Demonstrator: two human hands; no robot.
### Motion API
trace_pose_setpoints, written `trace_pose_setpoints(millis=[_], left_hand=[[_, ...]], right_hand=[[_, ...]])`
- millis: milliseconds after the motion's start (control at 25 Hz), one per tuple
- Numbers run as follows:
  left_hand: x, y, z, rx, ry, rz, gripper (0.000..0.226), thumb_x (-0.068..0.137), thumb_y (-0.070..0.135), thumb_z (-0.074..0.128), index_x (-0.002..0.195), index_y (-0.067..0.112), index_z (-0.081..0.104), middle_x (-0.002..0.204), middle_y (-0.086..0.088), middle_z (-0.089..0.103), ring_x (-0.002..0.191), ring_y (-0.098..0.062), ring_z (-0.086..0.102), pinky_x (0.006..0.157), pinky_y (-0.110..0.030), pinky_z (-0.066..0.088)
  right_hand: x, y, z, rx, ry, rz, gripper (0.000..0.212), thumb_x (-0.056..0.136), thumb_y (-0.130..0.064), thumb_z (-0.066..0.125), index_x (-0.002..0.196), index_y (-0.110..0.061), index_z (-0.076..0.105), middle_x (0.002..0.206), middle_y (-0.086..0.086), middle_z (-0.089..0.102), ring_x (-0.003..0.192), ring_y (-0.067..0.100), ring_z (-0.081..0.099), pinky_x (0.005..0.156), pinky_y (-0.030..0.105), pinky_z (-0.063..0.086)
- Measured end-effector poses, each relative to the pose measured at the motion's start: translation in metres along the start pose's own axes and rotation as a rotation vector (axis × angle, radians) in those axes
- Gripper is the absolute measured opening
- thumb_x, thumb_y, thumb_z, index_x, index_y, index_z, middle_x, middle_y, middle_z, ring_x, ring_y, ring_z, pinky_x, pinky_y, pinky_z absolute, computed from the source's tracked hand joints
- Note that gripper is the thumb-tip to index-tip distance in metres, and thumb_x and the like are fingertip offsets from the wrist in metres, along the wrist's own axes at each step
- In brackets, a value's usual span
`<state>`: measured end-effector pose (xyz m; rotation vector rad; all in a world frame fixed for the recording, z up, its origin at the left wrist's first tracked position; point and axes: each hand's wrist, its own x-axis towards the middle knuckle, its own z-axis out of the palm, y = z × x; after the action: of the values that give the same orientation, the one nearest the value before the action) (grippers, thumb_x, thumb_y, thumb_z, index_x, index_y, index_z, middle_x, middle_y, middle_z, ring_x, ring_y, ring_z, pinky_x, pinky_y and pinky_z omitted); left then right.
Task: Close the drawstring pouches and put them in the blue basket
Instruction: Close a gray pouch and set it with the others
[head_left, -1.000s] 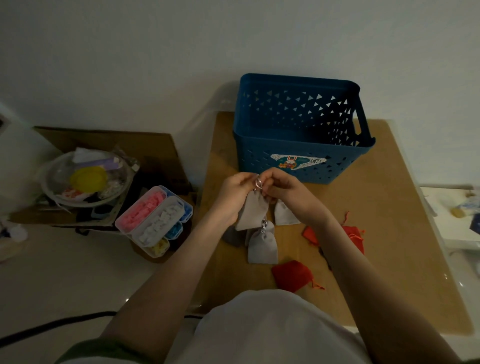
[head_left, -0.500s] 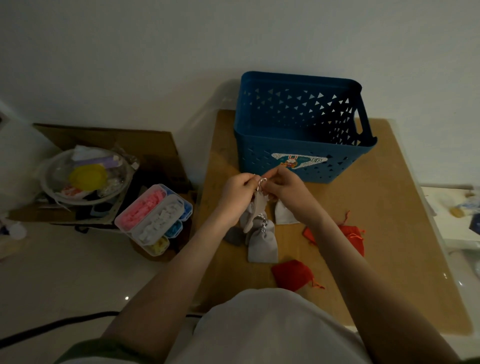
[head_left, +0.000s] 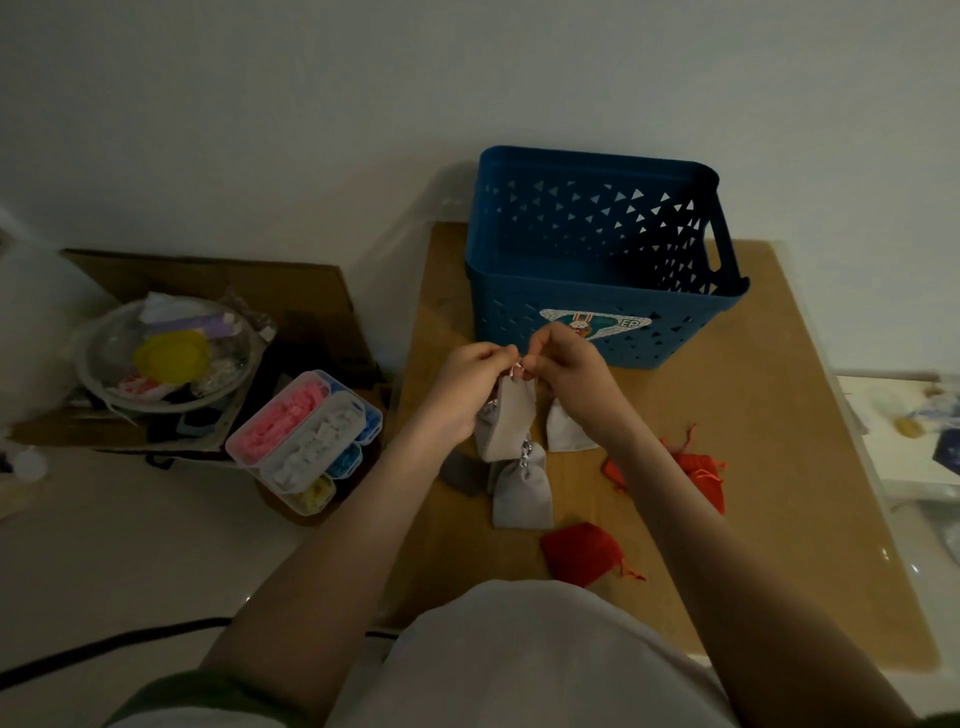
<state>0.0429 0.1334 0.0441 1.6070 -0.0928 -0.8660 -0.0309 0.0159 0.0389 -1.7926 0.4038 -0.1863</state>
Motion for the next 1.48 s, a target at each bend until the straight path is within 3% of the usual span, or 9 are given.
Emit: trace_pose_setpoints(millis=[240, 400, 680, 920, 1000, 1120, 1200, 1320, 1480], left_hand=[[0.003, 0.017, -0.012, 0.037, -0.172, -0.027, 0.012, 0.092, 0.014, 0.058, 0.088, 0.009, 0.069, 0.080, -0.004, 0.067, 0.075, -0.013, 0.063, 0.070, -0.025, 0.051], [0.004, 0.015, -0.006, -0.056, -0.098, 0.043, 0.011, 0.093, 0.012, 0.056, 0.093, 0.009, 0.067, 0.081, -0.006, 0.065, 0.074, -0.013, 0.063, 0.068, -0.025, 0.053], [-0.001, 0.016, -0.007, 0.086, -0.043, 0.172, 0.018, 0.096, 0.024, 0.054, 0.095, 0.012, 0.067, 0.082, -0.002, 0.066, 0.073, -0.011, 0.062, 0.065, -0.022, 0.050], [-0.001, 0.018, -0.011, -0.173, -0.243, 0.005, 0.014, 0.094, 0.013, 0.054, 0.088, 0.009, 0.066, 0.072, 0.001, 0.066, 0.070, -0.010, 0.062, 0.065, -0.021, 0.053], [0.001, 0.019, -0.014, -0.140, -0.292, 0.002, 0.013, 0.093, 0.008, 0.054, 0.089, 0.008, 0.066, 0.074, 0.001, 0.067, 0.070, -0.007, 0.063, 0.067, -0.019, 0.053], [0.003, 0.021, -0.022, -0.007, -0.336, 0.064, 0.010, 0.091, 0.006, 0.057, 0.091, 0.010, 0.066, 0.079, 0.003, 0.068, 0.073, -0.002, 0.064, 0.071, -0.016, 0.051], [0.004, 0.023, -0.024, 0.171, -0.299, 0.166, 0.007, 0.088, 0.006, 0.062, 0.087, 0.012, 0.066, 0.081, 0.004, 0.067, 0.075, -0.001, 0.063, 0.071, -0.014, 0.051], [0.006, 0.024, -0.023, 0.554, -0.176, 0.398, 0.007, 0.086, 0.011, 0.067, 0.082, 0.015, 0.062, 0.082, 0.006, 0.066, 0.081, -0.006, 0.063, 0.072, -0.020, 0.051], [0.008, 0.022, -0.016, 1.098, -0.057, 0.688, 0.008, 0.093, 0.010, 0.052, 0.087, 0.015, 0.050, 0.086, 0.002, 0.054, 0.084, -0.014, 0.051, 0.067, -0.024, 0.034]], right_hand=[[0.002, -0.008, -0.004, 0.044, 0.045, -0.016, 0.009, 0.093, -0.001, 0.054, 0.091, -0.009, 0.052, 0.070, -0.007, 0.060, 0.060, -0.004, 0.052, 0.059, 0.015, 0.042], [0.006, -0.010, -0.006, 0.031, -0.059, 0.105, 0.010, 0.095, -0.005, 0.054, 0.091, -0.012, 0.060, 0.074, 0.001, 0.060, 0.064, 0.007, 0.053, 0.061, 0.021, 0.044], [0.009, -0.007, -0.010, 0.073, -0.184, 0.201, 0.020, 0.097, -0.015, 0.054, 0.078, -0.016, 0.062, 0.071, 0.000, 0.057, 0.068, 0.013, 0.050, 0.067, 0.030, 0.040], [0.008, -0.002, -0.012, 0.297, -0.246, 0.209, 0.020, 0.098, -0.005, 0.044, 0.086, -0.010, 0.059, 0.079, 0.003, 0.058, 0.075, 0.014, 0.052, 0.072, 0.027, 0.041], [0.009, 0.003, -0.011, 0.324, -0.271, 0.235, 0.020, 0.097, -0.006, 0.044, 0.085, -0.010, 0.060, 0.080, 0.005, 0.056, 0.076, 0.018, 0.050, 0.074, 0.030, 0.038], [0.011, 0.004, -0.009, 0.310, -0.267, 0.255, 0.023, 0.097, -0.006, 0.044, 0.081, -0.012, 0.059, 0.078, 0.005, 0.055, 0.076, 0.019, 0.048, 0.075, 0.032, 0.036], [0.010, 0.001, -0.006, 0.216, -0.203, 0.223, 0.027, 0.099, -0.006, 0.043, 0.076, -0.016, 0.056, 0.069, -0.001, 0.051, 0.065, 0.011, 0.045, 0.065, 0.025, 0.035], [0.009, -0.001, -0.001, 0.116, -0.099, 0.192, 0.029, 0.101, -0.011, 0.043, 0.075, -0.019, 0.053, 0.062, -0.005, 0.045, 0.056, 0.006, 0.039, 0.055, 0.021, 0.031], [0.011, 0.003, 0.005, -0.072, -0.057, 0.177, 0.027, 0.100, -0.012, 0.042, 0.077, -0.018, 0.055, 0.070, -0.002, 0.052, 0.065, 0.010, 0.046, 0.063, 0.027, 0.037]])
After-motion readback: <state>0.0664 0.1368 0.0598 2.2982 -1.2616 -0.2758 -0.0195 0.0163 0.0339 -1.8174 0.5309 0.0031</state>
